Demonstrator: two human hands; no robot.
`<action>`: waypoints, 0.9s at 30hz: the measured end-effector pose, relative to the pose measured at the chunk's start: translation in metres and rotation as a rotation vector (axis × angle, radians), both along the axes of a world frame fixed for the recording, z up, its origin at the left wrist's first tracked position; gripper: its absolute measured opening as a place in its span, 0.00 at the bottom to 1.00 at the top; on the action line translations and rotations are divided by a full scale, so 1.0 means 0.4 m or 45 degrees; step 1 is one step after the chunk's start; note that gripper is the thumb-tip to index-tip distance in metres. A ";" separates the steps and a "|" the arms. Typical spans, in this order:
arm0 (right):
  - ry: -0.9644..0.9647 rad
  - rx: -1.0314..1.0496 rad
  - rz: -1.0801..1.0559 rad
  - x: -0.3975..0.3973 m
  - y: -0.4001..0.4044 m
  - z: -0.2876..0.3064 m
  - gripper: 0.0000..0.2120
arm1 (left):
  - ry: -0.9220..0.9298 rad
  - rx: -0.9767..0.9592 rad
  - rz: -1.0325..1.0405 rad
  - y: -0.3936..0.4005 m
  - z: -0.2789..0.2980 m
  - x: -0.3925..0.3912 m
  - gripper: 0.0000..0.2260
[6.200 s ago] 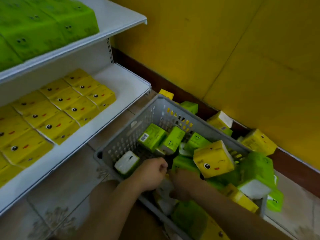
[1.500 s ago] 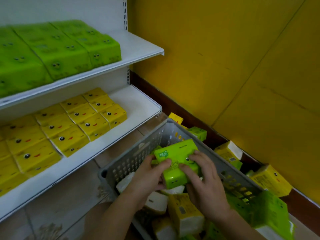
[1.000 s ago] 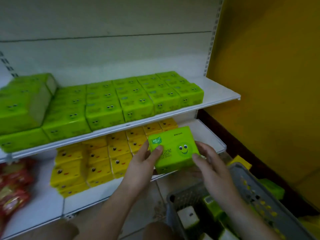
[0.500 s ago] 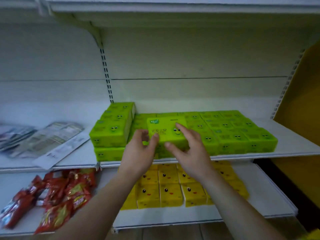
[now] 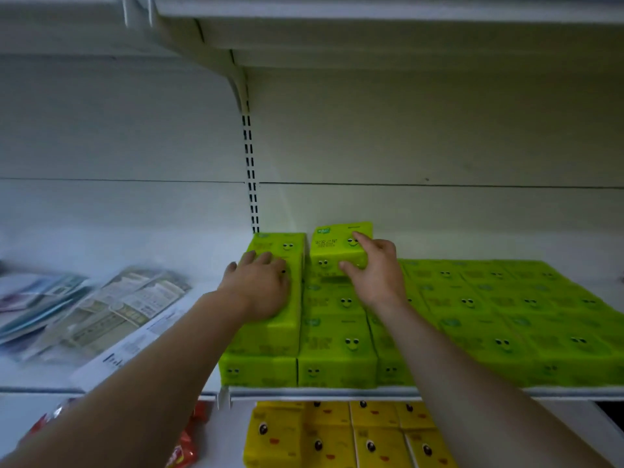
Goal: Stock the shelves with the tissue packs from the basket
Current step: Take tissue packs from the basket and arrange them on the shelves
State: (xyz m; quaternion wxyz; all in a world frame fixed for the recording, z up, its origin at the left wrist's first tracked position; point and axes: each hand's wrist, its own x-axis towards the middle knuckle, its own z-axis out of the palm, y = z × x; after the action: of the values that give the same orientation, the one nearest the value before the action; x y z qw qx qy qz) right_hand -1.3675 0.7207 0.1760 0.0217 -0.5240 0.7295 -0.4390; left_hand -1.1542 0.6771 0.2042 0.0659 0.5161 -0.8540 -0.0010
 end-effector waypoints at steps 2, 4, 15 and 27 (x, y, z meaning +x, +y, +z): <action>0.029 0.038 0.006 0.001 -0.056 -0.013 0.28 | 0.032 0.013 -0.026 -0.017 -0.016 -0.001 0.20; 0.093 0.131 0.025 -0.004 -0.098 -0.034 0.26 | 0.052 -0.004 -0.051 -0.021 -0.023 0.000 0.20; 0.435 0.134 0.075 -0.056 0.026 0.005 0.28 | 0.481 -0.243 -0.111 0.069 0.036 -0.086 0.23; 0.247 -0.083 -0.370 -0.366 0.867 -0.122 0.18 | 0.853 0.389 -0.844 0.681 -0.227 -0.537 0.19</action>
State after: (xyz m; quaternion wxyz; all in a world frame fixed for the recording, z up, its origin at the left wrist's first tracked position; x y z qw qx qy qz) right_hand -1.5138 1.0677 0.1273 -0.1295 -0.4535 0.7817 -0.4082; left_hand -1.3689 0.9496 0.1135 0.2567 0.1916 -0.8941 -0.3129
